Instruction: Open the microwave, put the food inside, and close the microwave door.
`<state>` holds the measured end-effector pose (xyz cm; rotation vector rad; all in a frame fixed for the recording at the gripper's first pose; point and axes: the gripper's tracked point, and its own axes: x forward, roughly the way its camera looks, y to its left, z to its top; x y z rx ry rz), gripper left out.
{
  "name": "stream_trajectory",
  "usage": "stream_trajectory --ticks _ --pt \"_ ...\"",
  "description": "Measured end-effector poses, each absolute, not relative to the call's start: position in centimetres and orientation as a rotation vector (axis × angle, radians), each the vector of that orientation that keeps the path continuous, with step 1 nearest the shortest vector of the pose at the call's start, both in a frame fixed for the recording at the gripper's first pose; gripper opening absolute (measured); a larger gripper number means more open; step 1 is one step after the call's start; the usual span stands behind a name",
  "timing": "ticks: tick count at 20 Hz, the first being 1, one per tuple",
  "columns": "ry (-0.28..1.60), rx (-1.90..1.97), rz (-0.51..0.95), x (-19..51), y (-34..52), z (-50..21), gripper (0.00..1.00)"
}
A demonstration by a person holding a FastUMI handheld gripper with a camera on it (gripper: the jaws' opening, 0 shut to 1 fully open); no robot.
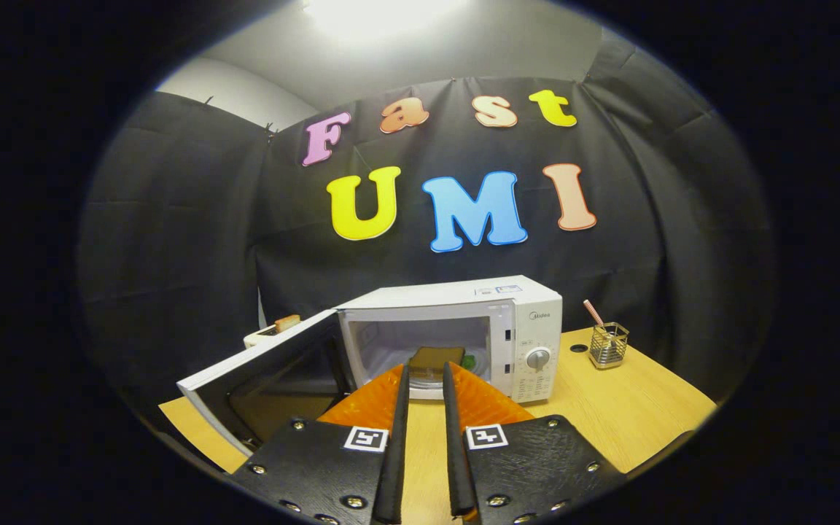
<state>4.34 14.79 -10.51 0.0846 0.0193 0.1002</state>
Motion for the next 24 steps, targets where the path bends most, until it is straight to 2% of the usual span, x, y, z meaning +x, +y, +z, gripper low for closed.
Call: stream_trajectory --ticks 16,24 --pt "0.028 0.027 0.468 -2.6 31.3 -10.0 0.25" --pt "0.058 0.004 0.629 -2.8 38.5 -11.5 0.25"
